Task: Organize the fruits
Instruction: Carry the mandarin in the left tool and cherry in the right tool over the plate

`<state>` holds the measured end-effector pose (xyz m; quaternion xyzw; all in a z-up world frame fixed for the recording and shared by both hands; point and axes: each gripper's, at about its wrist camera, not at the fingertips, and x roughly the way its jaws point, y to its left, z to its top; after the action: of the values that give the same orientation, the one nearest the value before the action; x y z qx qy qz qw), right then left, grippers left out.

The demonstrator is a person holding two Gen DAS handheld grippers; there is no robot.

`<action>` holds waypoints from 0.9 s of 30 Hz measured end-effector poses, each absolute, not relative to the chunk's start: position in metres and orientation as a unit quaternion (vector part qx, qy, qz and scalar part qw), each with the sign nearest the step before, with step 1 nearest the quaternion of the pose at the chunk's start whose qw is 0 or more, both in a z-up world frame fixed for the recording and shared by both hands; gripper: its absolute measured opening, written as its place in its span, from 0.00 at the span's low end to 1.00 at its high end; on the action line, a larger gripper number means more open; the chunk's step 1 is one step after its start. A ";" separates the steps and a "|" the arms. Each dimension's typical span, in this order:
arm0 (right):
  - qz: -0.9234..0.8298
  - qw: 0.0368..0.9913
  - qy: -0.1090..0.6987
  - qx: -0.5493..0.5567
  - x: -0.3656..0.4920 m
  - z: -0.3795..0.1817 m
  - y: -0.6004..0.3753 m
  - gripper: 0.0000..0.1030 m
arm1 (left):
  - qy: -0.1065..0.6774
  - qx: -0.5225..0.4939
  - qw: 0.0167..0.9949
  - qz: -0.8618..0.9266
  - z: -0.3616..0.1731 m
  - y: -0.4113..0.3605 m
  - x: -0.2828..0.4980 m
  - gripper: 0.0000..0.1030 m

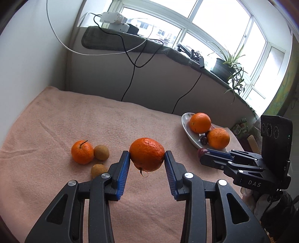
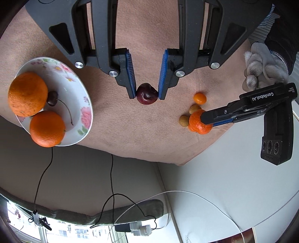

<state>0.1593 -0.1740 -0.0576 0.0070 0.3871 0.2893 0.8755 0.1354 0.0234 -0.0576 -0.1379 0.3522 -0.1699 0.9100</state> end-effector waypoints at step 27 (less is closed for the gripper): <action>0.195 0.906 0.375 -0.003 0.167 -0.050 -0.239 0.25 | 0.361 -0.085 0.896 -0.242 -0.051 -0.087 0.192 0.35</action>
<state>0.1669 -0.2392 -0.0497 -0.0030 0.3748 0.1951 0.9064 0.1921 -0.0874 -0.0509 -0.0852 0.3612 -0.2422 0.8964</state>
